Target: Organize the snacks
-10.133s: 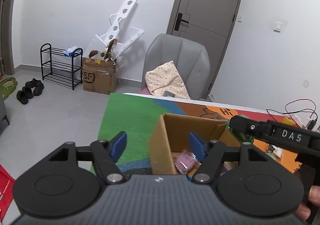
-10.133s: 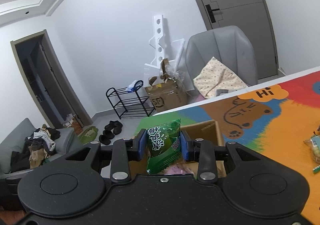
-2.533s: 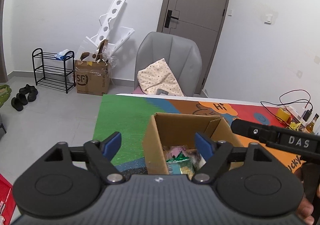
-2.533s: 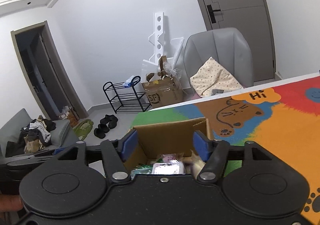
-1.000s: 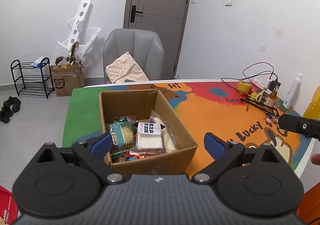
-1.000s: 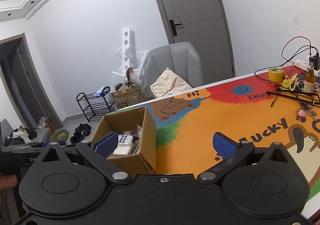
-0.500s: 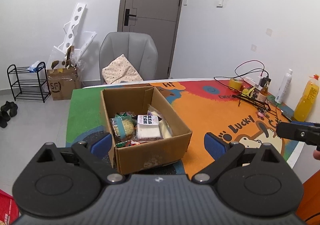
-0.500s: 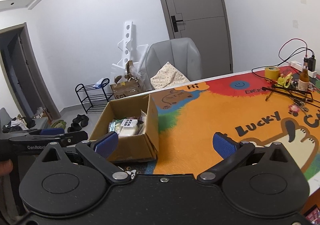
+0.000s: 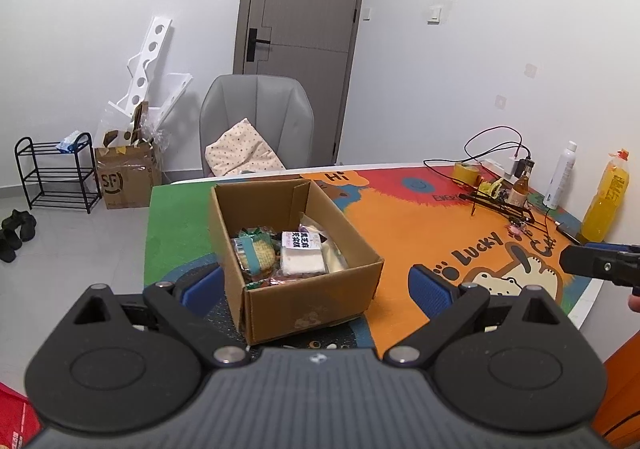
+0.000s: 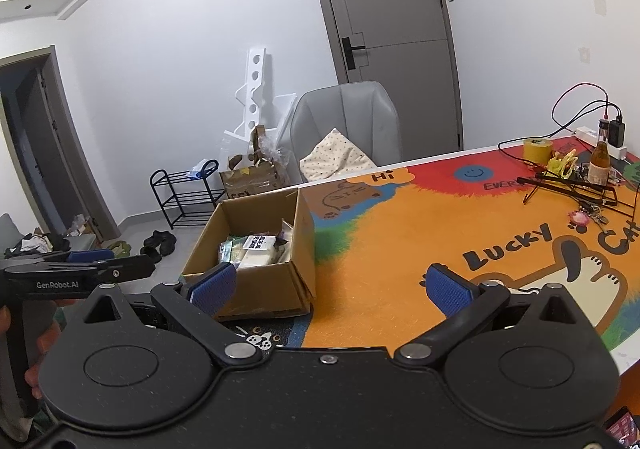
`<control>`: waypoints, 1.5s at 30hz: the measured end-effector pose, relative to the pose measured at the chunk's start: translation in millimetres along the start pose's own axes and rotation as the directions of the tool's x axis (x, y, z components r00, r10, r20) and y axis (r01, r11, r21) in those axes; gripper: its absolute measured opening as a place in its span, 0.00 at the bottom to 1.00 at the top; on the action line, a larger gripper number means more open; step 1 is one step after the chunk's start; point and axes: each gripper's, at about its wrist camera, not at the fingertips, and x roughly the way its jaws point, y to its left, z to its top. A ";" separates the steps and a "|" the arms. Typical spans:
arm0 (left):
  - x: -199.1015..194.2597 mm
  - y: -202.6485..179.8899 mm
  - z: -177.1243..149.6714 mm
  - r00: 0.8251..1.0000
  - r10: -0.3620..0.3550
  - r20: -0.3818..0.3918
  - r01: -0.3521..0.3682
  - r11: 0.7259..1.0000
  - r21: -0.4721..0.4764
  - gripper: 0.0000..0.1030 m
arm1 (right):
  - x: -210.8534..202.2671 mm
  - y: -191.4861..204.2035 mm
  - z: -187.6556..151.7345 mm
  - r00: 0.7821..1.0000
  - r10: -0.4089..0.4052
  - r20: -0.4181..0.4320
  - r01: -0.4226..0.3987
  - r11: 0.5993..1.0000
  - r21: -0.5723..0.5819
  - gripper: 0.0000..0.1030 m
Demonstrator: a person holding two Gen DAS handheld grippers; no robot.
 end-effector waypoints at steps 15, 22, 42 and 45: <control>1.4 2.3 -3.8 1.000 0.001 -0.009 -0.001 1.000 0.003 0.95 | 2.4 1.0 -0.9 1.000 -0.003 -0.010 0.004 1.000 0.003 1.00; 3.2 -1.7 -3.1 1.000 -0.005 -0.018 0.005 1.000 0.013 0.95 | 2.1 1.3 -1.2 1.000 -0.008 -0.015 0.008 1.000 -0.002 1.00; 3.5 -3.9 -2.9 1.000 -0.013 -0.024 0.013 1.000 0.023 0.95 | 2.6 -1.3 -1.2 0.999 -0.028 -0.027 0.028 1.000 0.004 1.00; 3.5 -4.9 -2.4 1.000 -0.015 -0.024 0.016 1.000 0.022 0.95 | 2.1 -2.1 -1.0 0.999 -0.034 -0.028 0.034 0.999 0.006 1.00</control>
